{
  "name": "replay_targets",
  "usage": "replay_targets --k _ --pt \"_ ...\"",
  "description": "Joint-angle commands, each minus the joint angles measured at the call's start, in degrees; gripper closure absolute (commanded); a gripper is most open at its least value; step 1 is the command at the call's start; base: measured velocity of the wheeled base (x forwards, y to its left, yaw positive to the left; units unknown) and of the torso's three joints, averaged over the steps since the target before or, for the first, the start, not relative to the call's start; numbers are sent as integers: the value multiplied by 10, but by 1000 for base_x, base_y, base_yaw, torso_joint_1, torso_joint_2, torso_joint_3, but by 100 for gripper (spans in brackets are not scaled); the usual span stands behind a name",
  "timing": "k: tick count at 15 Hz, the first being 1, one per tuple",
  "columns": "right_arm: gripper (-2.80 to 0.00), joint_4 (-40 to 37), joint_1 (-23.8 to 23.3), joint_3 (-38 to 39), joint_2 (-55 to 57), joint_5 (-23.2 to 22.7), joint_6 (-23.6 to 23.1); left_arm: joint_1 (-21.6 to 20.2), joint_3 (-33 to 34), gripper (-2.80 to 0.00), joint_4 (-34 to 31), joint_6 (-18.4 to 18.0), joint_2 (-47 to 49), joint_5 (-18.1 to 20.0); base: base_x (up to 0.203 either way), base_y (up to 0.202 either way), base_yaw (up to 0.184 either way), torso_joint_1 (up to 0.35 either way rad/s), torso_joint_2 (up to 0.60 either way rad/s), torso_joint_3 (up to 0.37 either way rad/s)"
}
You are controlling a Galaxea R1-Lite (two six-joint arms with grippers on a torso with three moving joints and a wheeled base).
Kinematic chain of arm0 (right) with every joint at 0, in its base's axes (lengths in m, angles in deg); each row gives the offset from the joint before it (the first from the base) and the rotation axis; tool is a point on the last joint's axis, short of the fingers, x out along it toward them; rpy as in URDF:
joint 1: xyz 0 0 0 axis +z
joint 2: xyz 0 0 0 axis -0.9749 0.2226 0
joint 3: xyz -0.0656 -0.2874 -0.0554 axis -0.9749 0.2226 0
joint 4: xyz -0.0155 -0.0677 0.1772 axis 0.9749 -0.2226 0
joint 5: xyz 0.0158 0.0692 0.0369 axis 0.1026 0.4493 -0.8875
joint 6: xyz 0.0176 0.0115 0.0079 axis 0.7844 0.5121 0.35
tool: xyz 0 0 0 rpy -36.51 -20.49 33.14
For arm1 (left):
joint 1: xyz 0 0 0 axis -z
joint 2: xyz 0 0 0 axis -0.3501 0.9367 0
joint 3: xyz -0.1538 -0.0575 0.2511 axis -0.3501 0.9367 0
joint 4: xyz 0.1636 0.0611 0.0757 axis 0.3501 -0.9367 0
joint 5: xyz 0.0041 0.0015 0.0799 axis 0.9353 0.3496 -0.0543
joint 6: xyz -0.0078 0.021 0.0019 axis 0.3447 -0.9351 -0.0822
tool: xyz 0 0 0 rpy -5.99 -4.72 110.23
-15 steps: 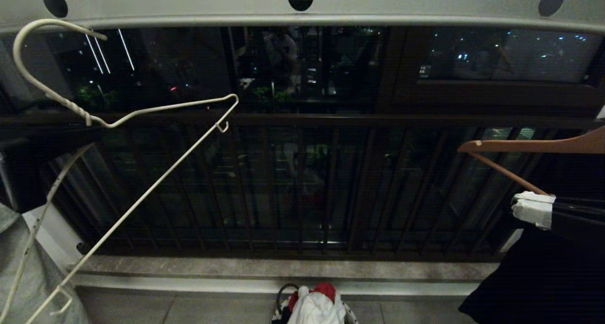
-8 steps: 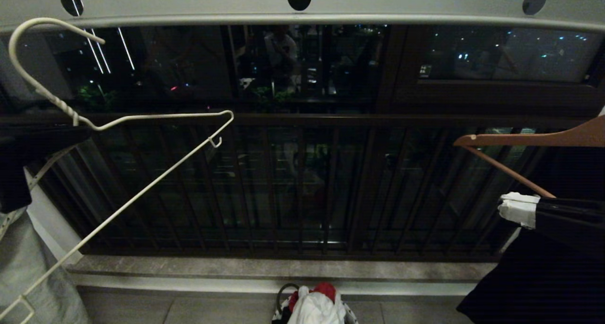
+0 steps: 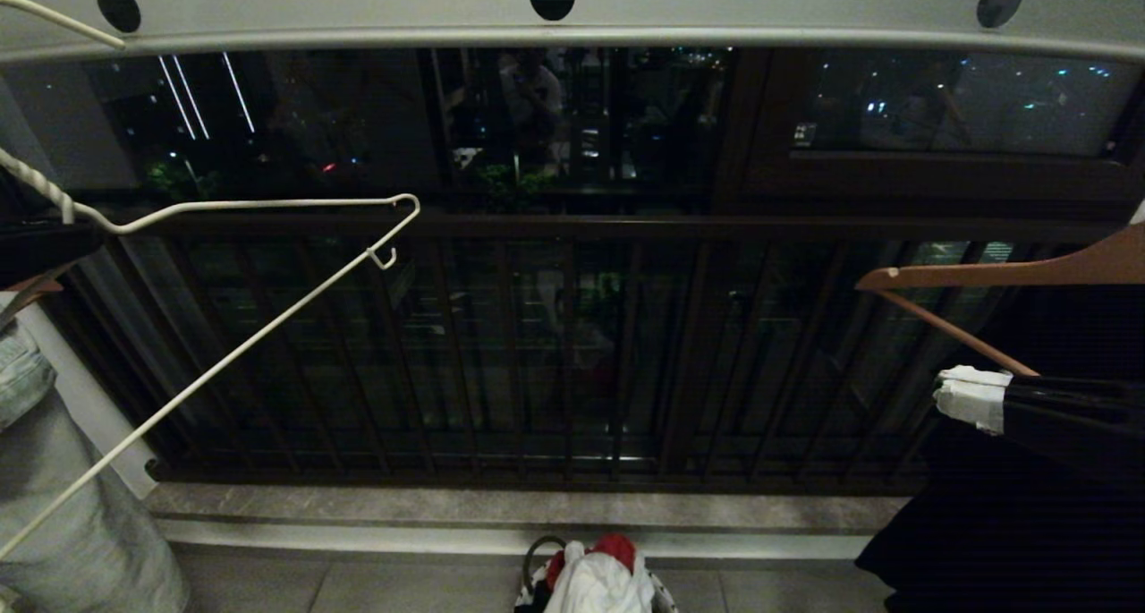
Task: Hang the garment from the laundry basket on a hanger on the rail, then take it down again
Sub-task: Hang the clothes rack on the clothesline
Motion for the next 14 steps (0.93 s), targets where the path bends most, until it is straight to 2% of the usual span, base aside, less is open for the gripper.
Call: replay_targets --k 1,8,14 --pt "0 0 0 0 1 0 0 -6 0 0 0 0 -4 -4 0 0 0 0 0 0" --pt "0 1 0 0 -1 -1 0 -14 -32 0 3 0 23 -8 0 0 0 0 0 0" --pt "0 0 -1 1 -3 0 0 -13 -34 0 5 1 56 -8 0 0 0 0 0 0"
